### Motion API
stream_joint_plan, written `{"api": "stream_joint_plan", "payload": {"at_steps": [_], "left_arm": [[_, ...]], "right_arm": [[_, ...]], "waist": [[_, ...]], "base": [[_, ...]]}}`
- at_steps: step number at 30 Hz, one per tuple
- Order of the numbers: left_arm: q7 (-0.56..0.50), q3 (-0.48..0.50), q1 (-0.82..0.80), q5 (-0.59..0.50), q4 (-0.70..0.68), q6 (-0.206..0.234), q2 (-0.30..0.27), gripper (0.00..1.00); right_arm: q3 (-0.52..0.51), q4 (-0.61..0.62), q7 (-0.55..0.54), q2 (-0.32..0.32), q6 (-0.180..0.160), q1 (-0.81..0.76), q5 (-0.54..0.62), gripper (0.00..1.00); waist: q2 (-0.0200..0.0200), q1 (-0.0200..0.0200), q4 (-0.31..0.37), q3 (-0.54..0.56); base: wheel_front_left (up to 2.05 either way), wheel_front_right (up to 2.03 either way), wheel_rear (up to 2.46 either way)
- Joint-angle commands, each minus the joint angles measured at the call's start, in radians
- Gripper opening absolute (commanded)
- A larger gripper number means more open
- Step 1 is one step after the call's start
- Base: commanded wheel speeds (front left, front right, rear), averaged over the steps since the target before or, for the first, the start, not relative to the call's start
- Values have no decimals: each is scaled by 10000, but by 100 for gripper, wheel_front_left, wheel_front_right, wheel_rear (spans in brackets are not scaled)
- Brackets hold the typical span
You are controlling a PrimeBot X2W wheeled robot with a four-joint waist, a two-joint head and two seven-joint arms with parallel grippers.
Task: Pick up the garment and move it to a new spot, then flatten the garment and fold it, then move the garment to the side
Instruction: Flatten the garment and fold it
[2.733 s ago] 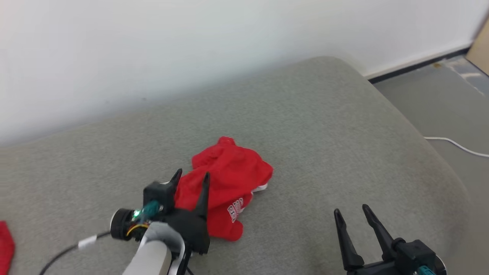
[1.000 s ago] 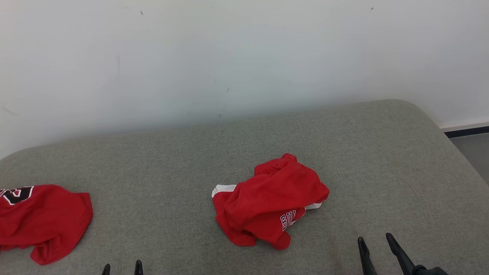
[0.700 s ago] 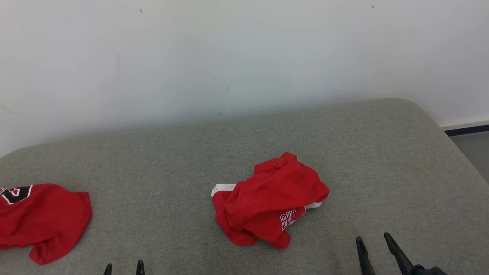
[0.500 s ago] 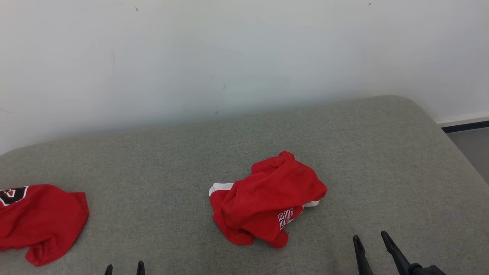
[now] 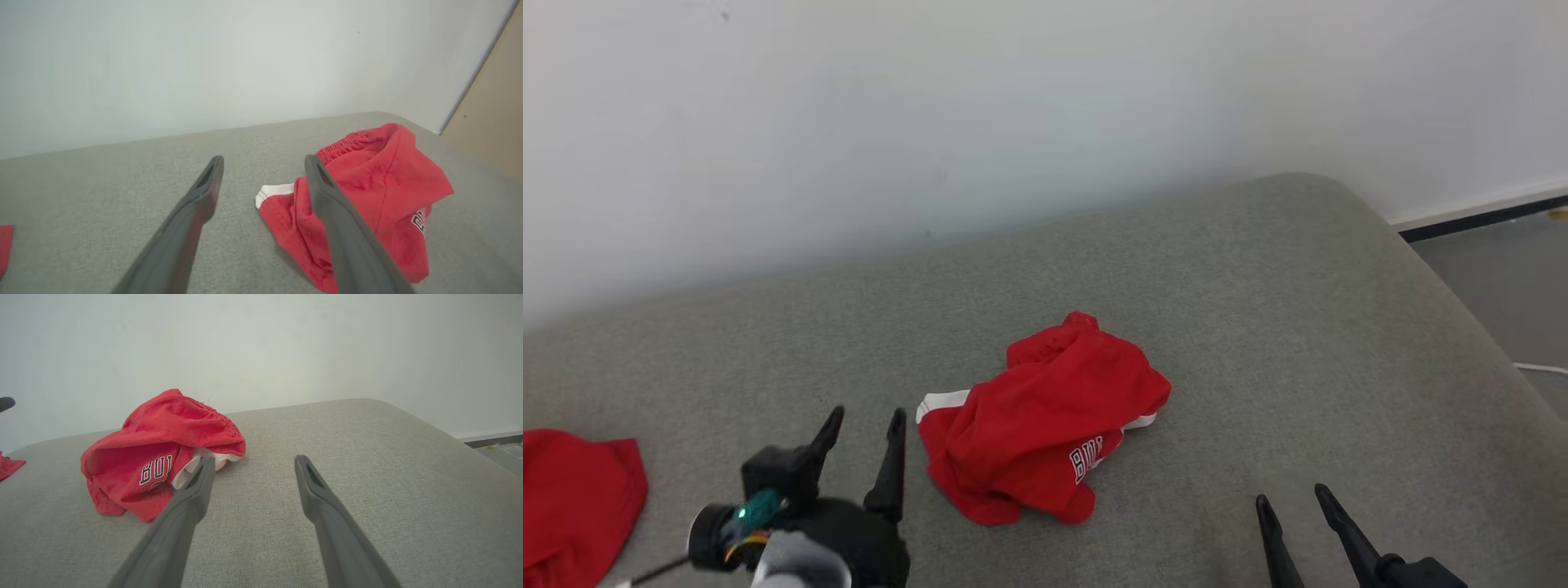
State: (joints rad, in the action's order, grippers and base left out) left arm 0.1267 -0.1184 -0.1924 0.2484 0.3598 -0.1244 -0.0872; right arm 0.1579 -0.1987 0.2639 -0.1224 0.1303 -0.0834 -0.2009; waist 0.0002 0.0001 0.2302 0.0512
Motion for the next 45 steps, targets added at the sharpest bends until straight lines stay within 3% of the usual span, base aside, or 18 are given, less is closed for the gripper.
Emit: {"api": "stream_joint_plan", "payload": {"at_steps": [1,10,16,25,30,31,32,33,38,45], "left_arm": [[-159,-108,-279,110,106,-54,-15,100],[-3045,-1025,-3261,958,1874,-56,110,100],[-5200,-2132,-4780,1011,2712,-48,-614,100],[-6231,-3992,-6006,1485,3285,-48,-1457,100],[-5861,-4531,-6381,1699,3594,-47,-1524,100],[-5675,-4565,-6443,1682,3678,-47,-1495,52],[-5494,-4614,-6510,1626,3765,-48,-1471,29],[-5363,-4660,-6542,1647,3851,-47,-1395,0],[-4573,-4694,-6763,1686,4069,-41,-1088,0],[-1522,-4497,-7540,1472,3718,118,-290,0]], "right_arm": [[43,23,8,-29,9,89,-74,100],[611,-1,8,-195,9,428,-220,100],[700,80,6,-178,9,674,-375,100],[396,441,6,108,9,708,-386,100],[366,509,8,218,9,803,-281,100],[402,503,6,236,9,829,-268,100],[433,491,6,247,9,853,-268,100],[472,470,6,257,9,874,-269,100],[591,386,6,237,9,985,-308,100],[861,206,8,143,9,1136,-420,100]], "waist": [[-2,-1,414,-202],[-2,-1,1952,-957],[-2,-1,2903,-1673],[-2,-1,2979,-2596],[-2,-1,2943,-2775],[-2,-1,2933,-2781],[-2,-1,2924,-2779],[-2,-1,2915,-2767],[-2,-1,2875,-2663],[-2,-1,2824,-2403]], "base": [[0,0,0],[0,0,0],[0,0,0],[0,0,0],[0,0,0],[0,0,0],[0,0,0],[0,0,0],[0,0,0],[0,0,0]]}}
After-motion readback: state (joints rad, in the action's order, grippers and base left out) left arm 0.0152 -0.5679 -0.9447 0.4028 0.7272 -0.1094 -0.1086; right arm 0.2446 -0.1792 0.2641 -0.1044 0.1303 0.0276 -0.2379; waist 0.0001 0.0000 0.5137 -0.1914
